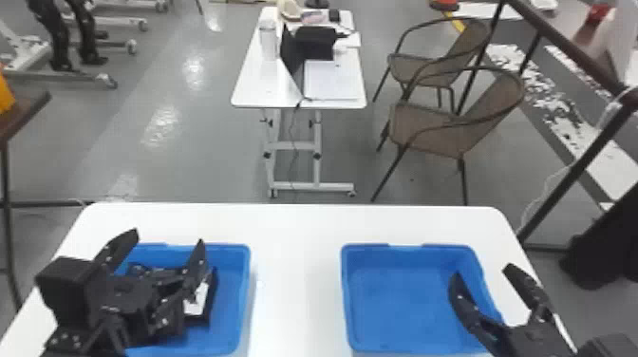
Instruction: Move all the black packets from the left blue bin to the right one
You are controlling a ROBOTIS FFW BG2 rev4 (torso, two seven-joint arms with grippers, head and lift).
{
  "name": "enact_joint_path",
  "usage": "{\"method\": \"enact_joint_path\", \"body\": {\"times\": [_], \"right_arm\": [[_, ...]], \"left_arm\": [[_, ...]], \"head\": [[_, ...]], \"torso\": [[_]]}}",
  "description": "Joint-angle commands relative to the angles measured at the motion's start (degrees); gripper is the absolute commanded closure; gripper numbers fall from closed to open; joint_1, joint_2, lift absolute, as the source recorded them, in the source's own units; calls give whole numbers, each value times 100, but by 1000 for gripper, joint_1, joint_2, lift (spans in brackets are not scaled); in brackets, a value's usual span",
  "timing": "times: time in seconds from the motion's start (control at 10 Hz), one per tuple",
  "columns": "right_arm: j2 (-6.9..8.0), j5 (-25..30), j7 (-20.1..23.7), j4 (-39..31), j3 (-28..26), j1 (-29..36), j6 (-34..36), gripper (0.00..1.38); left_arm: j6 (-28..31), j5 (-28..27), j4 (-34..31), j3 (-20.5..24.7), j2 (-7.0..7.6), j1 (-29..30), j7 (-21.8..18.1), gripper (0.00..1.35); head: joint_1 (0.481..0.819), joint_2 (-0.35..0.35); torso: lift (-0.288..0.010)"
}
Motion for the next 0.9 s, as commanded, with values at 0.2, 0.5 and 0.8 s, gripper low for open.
{"method": "enact_joint_path", "body": {"times": [0.2,0.5,0.8], "right_arm": [[75,6,64,43,0,-46,0,177],[75,-3,64,43,0,-73,0,177],[75,-47,82,78,0,-82,0,177]], "left_arm": [[24,19,-9,0,11,0,-1,90],[51,63,0,0,46,0,-1,90],[244,151,0,53,46,18,-1,90]], "head": [[695,-42],[695,-39],[695,-38]], "torso": [[0],[0],[0]]}}
